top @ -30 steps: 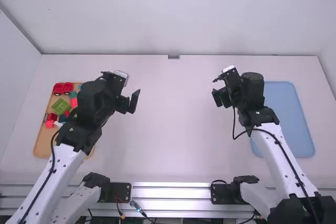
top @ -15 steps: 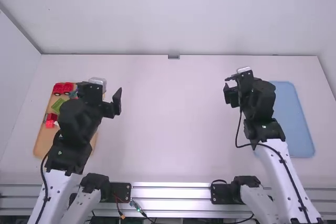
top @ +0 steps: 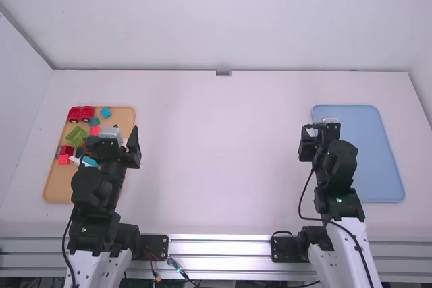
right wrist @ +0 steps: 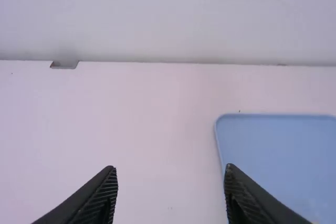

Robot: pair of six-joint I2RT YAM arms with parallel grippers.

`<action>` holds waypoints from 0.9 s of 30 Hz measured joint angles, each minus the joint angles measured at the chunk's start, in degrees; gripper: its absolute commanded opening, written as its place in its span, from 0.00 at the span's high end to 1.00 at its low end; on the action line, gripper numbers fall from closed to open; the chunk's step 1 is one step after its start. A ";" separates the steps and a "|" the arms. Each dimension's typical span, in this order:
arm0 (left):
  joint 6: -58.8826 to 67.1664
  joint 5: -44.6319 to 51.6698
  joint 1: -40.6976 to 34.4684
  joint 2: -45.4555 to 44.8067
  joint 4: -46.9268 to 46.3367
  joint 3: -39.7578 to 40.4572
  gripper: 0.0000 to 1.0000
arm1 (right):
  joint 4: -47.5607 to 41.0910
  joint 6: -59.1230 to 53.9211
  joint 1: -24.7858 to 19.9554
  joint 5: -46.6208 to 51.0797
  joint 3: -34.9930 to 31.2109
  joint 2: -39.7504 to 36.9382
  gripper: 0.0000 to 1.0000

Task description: Assemble lego blocks to make yellow taxi

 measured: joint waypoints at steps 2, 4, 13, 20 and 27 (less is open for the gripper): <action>0.00 -0.02 0.00 -2.97 -0.07 -3.23 0.59 | 0.00 0.92 0.00 -0.04 -3.06 -3.08 0.57; -0.02 -0.02 0.00 -5.11 -0.11 -5.40 0.62 | 0.02 1.25 0.00 -0.11 -5.44 -5.53 0.61; -0.17 -0.02 0.00 -15.41 -0.11 -15.43 0.79 | 0.00 2.21 0.00 0.07 -16.81 -16.83 0.80; -0.37 0.00 0.00 -17.99 -0.13 -21.51 0.89 | 0.28 2.34 0.00 0.02 -23.82 -23.98 0.92; -0.37 -0.02 0.00 -17.88 0.24 -21.70 0.97 | 0.42 2.38 0.00 -0.15 -23.82 -29.90 1.00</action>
